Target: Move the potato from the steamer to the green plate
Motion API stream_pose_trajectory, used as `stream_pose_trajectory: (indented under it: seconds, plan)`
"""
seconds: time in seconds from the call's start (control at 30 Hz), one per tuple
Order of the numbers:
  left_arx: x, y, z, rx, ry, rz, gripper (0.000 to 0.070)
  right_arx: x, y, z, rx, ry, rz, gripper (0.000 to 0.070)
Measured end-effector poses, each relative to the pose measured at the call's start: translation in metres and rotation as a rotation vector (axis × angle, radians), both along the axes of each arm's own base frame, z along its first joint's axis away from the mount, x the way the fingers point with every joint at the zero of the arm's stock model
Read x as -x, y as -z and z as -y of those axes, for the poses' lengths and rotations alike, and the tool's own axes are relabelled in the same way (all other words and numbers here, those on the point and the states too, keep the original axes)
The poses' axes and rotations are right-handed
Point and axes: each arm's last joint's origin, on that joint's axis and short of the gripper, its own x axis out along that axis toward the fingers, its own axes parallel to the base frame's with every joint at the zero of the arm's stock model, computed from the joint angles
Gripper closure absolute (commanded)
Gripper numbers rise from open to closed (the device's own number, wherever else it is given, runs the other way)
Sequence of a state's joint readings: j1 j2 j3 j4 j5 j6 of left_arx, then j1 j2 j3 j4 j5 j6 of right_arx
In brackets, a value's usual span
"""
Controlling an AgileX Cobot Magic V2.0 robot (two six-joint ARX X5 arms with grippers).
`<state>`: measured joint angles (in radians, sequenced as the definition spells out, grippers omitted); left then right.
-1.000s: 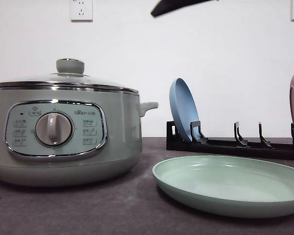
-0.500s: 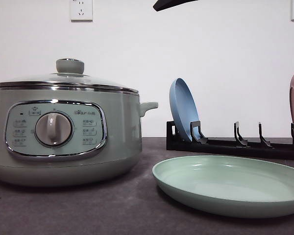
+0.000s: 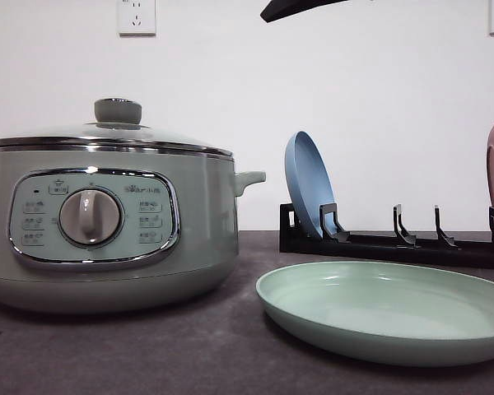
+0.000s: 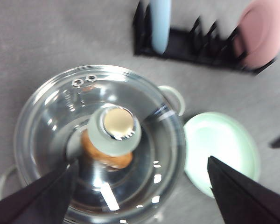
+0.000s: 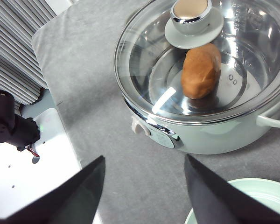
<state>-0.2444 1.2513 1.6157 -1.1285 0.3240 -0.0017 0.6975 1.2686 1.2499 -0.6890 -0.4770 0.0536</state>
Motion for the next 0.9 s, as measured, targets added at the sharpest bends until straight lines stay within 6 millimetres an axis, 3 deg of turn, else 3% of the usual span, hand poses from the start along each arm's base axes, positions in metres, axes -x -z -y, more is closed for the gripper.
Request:
stream_pose_trajectory:
  seconds: [0.13, 0.4, 0.7, 0.9]
  plan:
    - [-0.030, 0.004, 0.022, -0.108, 0.015, -0.070, 0.0134, 0.000, 0.001, 0.000, 0.007, 0.001, -0.007, 0.0364]
    - [-0.077, 0.040, 0.057, -0.254, 0.039, -0.184, 0.0134, 0.001, 0.002, 0.001, 0.021, 0.003, -0.017, 0.0364]
    - [-0.106, 0.077, 0.075, -0.321, 0.052, -0.289, 0.0145, 0.001, 0.002, 0.001, 0.022, 0.003, -0.017, 0.0364]
    - [-0.111, 0.084, 0.077, -0.361, 0.034, -0.297, 0.0146, 0.001, 0.002, 0.001, 0.022, 0.003, -0.017, 0.0364]
